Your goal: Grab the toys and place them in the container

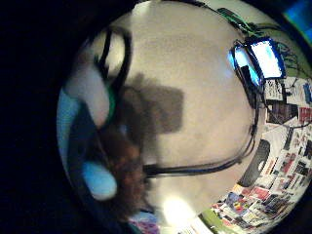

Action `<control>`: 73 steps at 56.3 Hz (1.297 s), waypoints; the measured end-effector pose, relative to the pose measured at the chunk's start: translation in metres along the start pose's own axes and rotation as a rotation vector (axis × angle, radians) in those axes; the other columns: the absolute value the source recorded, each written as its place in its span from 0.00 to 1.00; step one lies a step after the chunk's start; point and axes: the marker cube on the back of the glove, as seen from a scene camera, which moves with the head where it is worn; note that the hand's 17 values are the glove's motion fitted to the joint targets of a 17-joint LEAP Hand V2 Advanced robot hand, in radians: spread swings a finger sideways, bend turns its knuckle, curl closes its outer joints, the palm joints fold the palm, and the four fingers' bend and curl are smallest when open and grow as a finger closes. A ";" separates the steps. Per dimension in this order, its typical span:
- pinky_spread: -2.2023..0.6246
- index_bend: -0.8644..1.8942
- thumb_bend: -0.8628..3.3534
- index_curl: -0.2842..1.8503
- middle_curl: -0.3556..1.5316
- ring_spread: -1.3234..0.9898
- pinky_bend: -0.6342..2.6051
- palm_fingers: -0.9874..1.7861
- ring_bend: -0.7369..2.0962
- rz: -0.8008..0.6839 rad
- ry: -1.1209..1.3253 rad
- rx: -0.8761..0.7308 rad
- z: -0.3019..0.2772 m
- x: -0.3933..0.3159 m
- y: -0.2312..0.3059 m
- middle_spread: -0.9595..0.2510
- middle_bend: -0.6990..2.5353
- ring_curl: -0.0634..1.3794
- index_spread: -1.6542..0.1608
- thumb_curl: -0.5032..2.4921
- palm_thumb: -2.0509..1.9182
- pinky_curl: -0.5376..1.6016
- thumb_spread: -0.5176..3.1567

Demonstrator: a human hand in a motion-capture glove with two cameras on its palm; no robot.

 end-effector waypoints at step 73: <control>0.76 0.34 0.19 0.50 0.46 0.55 0.52 0.20 0.41 -0.254 -0.150 0.183 -0.209 -0.218 -0.015 0.73 0.26 0.22 0.71 0.36 0.50 0.49 0.43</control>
